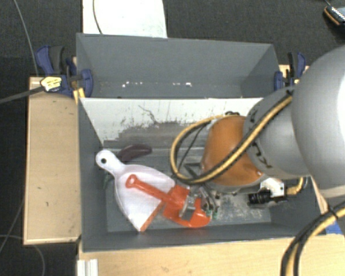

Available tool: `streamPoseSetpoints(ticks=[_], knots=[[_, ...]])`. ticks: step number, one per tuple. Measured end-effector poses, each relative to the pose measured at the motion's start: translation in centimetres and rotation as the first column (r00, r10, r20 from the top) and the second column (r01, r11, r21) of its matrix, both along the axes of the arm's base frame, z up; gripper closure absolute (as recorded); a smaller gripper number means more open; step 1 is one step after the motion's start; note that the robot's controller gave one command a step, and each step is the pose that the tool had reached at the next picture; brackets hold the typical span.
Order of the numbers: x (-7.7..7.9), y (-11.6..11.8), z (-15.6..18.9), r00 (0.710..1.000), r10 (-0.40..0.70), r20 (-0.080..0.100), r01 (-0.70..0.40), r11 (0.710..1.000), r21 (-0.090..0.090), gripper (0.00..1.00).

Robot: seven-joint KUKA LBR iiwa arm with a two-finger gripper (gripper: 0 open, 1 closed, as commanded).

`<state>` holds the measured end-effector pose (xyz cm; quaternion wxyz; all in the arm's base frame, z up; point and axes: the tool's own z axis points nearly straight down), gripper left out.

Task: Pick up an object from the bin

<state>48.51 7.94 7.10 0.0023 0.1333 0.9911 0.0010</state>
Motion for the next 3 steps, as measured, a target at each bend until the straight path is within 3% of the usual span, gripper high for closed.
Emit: streamPoseSetpoints(ticks=[1, 3], knots=[[0.0, 0.0, 0.0, 1.0, -0.001, 0.0, 0.001, 1.0, 0.0, 1.0], [-0.2, -0.1, 7.9, 1.0, 0.006, -0.006, -0.007, 1.0, -0.001, 1.0]])
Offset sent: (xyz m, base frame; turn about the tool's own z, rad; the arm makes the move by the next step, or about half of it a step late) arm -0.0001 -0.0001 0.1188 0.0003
